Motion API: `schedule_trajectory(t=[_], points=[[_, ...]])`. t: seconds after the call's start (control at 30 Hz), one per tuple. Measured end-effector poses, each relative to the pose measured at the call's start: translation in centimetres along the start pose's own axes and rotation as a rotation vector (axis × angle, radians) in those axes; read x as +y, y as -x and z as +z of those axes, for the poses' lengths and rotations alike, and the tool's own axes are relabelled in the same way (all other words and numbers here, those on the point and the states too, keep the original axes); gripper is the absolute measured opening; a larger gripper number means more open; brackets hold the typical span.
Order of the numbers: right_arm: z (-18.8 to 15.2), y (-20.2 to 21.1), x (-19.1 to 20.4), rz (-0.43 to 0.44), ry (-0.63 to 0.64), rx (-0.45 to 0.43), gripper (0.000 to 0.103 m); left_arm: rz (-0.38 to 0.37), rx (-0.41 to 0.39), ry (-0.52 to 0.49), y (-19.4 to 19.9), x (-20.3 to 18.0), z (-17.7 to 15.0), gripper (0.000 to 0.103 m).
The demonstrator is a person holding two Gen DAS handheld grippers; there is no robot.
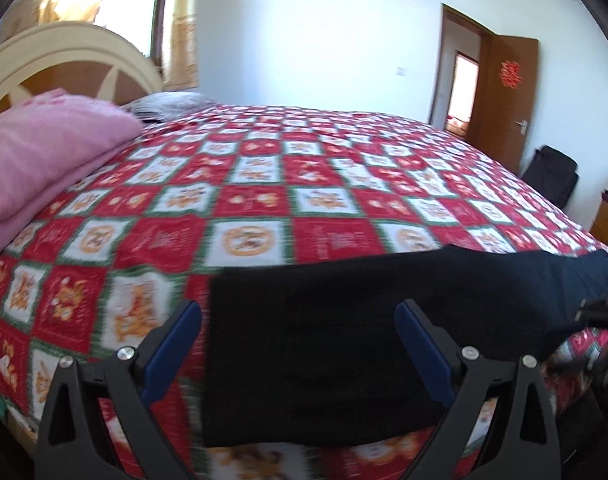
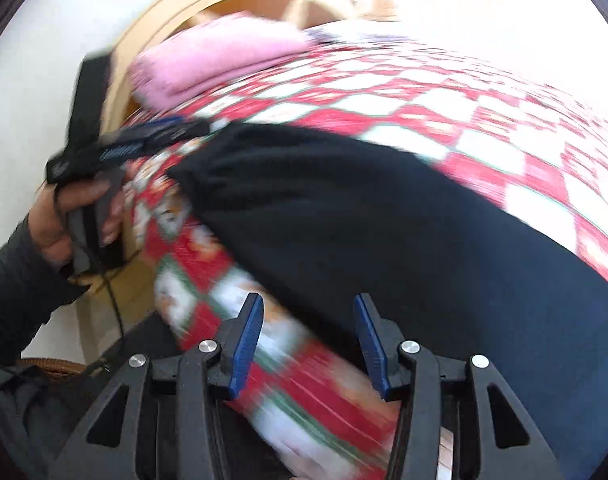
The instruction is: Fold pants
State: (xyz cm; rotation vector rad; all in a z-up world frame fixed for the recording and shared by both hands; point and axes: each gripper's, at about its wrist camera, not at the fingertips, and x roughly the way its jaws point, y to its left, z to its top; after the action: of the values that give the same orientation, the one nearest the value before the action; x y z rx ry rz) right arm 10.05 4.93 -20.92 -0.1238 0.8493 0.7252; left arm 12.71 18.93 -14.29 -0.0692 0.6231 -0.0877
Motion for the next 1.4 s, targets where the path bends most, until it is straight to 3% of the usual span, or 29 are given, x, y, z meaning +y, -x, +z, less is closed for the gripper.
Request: schedule_trajectory(t=[0.13,0.3,0.43,0.57,0.87,1.0,1.13,1.4], points=[[-2.6,6.3,-7.4,-0.164,-0.192,-0.057,0.049,-0.049,0.015,-0.085,-0.8,-4.1,0.2,0.1],[-7.9,15.5,-18.6,-0.423,-0.548,-0.137,0.049,-0.112,0.034,-0.164,-2.1,-8.9,0.3,0.1],[-11.4,20.8,-23.9,-0.578,-0.718,-0.204,0.049,-0.166,0.041,-0.215,-2.4,-12.7,0.4,0.1],[-13.0,23.9,-26.3,-0.657,-0.786,-0.269,0.049,-0.229,0.052,-0.259,-2.8,-16.7,0.8,0.1],[-15.6,28.8,-30.1,-0.763,-0.889,-0.422,0.049,-0.382,0.099,-0.443,-3.2,-27.3,-0.1,0.094],[-17.5,28.7,-31.6,-0.75,-0.937,-0.405,0.049,-0.461,0.113,-0.522,-2.9,-30.7,-1.4,0.077],[-19.1,29.1,-32.6,-0.744,-0.999,-0.427,0.049,-0.517,0.134,-0.578,-2.8,-32.9,-2.5,0.062],[-19.7,29.0,-32.9,-0.757,-1.016,-0.437,0.049,-0.519,0.185,-0.602,-4.2,-34.1,-3.9,0.057]])
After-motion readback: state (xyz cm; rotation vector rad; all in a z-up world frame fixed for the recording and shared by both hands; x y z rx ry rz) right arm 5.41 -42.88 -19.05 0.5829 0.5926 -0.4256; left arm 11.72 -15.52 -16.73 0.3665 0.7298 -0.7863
